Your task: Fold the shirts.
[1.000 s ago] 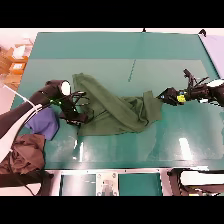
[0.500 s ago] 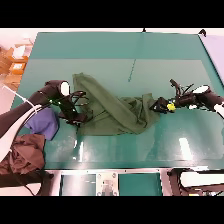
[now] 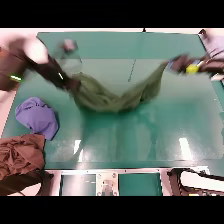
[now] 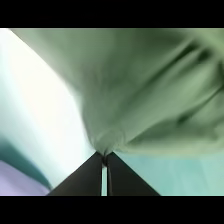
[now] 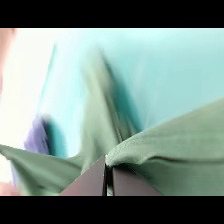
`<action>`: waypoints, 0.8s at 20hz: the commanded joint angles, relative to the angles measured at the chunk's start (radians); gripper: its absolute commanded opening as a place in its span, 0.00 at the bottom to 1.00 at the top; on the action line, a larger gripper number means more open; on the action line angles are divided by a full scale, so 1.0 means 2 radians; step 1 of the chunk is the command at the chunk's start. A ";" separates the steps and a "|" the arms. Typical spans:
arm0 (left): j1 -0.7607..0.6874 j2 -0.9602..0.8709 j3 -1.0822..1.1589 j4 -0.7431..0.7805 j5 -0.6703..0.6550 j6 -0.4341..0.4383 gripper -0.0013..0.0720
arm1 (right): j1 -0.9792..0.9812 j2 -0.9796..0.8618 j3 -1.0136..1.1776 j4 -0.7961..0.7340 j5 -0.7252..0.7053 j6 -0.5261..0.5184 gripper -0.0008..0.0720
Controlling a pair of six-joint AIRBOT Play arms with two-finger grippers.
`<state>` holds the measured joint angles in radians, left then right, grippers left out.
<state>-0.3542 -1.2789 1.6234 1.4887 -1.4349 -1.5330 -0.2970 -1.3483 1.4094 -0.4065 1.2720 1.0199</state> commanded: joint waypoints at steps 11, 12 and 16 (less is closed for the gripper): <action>0.000 0.194 0.279 -0.026 0.162 0.010 0.05 | -0.178 0.263 0.249 0.054 -0.237 -0.002 0.04; 0.000 0.194 0.270 -0.026 0.166 0.010 0.05 | -0.178 0.264 0.249 0.054 -0.246 -0.002 0.04; 0.000 0.192 0.203 -0.002 0.184 0.011 0.05 | -0.177 0.240 0.249 0.054 -0.256 -0.004 0.04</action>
<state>-0.3542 -0.9012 2.1071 1.4506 -1.1023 -1.5131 -0.6422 -0.8513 1.9022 -0.2985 0.7975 1.0138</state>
